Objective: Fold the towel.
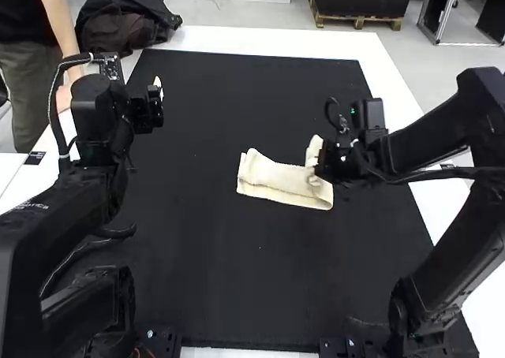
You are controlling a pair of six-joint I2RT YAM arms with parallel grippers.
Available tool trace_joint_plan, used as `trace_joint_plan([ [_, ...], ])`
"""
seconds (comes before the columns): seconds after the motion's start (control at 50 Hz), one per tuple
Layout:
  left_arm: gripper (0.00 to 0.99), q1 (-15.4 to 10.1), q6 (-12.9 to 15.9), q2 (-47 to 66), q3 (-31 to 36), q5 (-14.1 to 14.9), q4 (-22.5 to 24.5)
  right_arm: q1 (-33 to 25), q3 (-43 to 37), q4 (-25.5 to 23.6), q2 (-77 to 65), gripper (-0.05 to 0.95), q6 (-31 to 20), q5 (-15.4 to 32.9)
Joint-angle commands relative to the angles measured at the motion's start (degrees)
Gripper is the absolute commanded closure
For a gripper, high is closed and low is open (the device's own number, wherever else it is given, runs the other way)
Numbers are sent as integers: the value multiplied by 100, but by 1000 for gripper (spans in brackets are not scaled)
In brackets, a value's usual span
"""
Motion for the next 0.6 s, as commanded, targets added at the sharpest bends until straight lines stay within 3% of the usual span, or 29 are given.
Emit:
trace_joint_plan([
  [0.0,30,-76,-43,-108,3,-55,50,345,350,167,81,903,472,307],
  [0.58,30,-103,-87,-117,-14,-55,-3,1022,930,518,1004,903,507,456],
])
